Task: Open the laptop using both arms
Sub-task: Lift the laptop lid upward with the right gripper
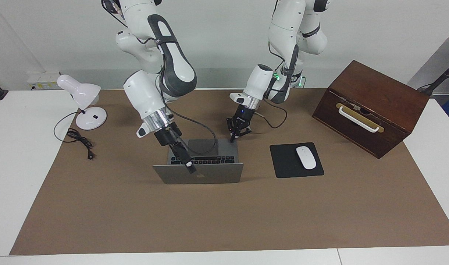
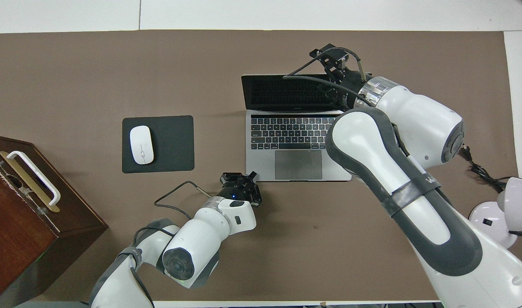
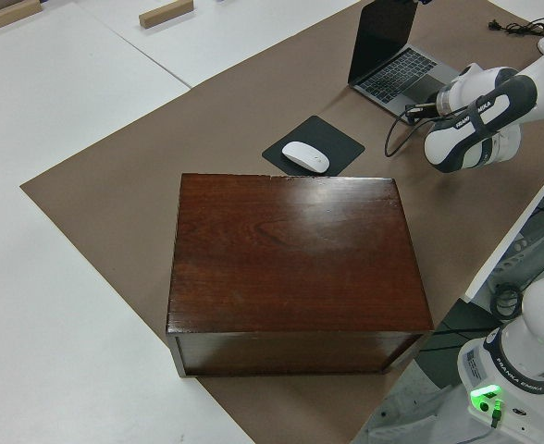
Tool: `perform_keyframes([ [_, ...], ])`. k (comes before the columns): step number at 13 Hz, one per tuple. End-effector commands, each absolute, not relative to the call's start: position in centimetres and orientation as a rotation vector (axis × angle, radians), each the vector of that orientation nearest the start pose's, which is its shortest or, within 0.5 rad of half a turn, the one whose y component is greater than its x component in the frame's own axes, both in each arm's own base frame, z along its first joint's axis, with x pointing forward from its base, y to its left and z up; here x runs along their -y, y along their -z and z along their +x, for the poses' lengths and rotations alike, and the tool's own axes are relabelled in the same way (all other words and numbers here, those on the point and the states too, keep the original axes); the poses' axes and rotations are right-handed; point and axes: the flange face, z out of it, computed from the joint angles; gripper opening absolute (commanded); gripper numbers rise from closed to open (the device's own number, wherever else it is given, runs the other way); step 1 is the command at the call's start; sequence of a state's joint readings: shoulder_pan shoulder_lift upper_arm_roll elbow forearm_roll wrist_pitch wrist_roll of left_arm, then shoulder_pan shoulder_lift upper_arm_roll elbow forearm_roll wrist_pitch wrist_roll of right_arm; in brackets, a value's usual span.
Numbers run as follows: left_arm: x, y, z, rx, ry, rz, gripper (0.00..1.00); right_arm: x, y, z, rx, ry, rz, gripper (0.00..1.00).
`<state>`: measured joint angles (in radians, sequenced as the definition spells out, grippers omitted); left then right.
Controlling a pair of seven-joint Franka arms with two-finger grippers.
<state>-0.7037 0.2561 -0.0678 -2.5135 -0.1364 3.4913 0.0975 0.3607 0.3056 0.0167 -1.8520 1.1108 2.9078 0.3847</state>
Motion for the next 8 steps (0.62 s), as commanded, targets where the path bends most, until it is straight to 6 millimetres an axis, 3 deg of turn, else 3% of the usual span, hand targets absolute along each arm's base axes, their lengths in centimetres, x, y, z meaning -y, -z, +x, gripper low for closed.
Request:
perform_keyframes([
  [1, 34.4, -25.0, 38.5, -1.129, 1.1, -2.979, 0.0, -19.3, -41.9, 64.9, -1.07, 0.459, -1.995, 1.0],
  [5, 34.4, -25.0, 38.5, -1.129, 1.1, -2.979, 0.0, -19.6, -42.3, 65.0, -1.066, 0.461, -1.986, 1.0],
  [8, 34.4, -25.0, 38.5, -1.129, 1.1, -2.979, 0.0, -21.0, -43.2, 64.0, -1.091, 0.426, -1.951, 1.0],
])
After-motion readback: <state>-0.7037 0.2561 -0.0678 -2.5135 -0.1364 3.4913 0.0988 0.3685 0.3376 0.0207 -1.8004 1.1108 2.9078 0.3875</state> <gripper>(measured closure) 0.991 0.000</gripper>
